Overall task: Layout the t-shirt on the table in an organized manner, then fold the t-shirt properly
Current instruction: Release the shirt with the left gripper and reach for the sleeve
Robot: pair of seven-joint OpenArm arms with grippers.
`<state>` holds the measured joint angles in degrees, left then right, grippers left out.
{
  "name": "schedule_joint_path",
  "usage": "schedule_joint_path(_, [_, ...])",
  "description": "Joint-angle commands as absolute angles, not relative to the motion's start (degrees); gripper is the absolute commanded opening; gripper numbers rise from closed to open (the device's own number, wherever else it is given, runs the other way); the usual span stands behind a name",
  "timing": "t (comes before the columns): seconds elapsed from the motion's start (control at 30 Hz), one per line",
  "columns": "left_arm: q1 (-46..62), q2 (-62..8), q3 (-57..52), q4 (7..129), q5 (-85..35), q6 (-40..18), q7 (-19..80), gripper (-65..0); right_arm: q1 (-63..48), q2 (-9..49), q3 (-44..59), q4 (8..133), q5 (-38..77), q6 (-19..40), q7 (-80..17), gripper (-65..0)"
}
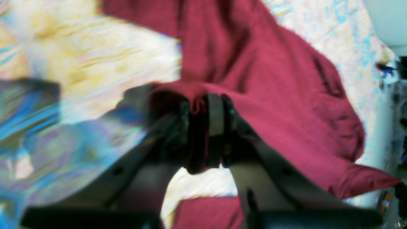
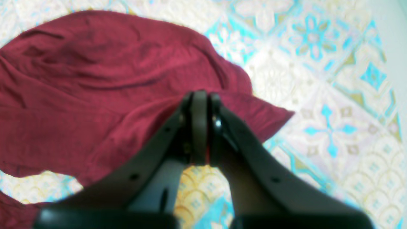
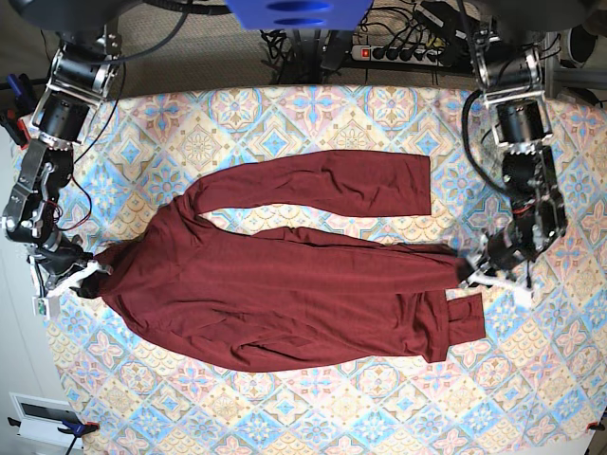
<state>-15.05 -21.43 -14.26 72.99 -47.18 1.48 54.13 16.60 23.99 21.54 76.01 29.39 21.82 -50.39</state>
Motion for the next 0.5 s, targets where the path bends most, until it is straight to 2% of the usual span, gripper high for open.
schedule_joint_path(0.0, [-14.7,-23.3,-14.6,74.2,-49.1,1.2,53.8,-55.6,18.2,25.4,21.8,77.0,29.1,21.8,-48.0,-65.0])
schedule_joint_path(0.2, [-4.7,-29.1,-14.7,76.9,-59.0,1.2,53.7,-53.3,18.0,25.3,21.8,77.0,24.2,21.8,-46.7,-65.0])
schedule_joint_path(0.33, [1.1,-29.9,-14.7,82.2,-59.6,1.2,53.6,-53.3,18.0,25.3,21.8,77.0,24.2,21.8,-46.7,-65.0])
schedule_joint_path(0.47, [2.4,-29.8,-14.7,82.8,-59.6,1.2,53.6,-53.3,18.0,25.1,21.8,77.0,24.2,21.8,-46.7,-65.0])
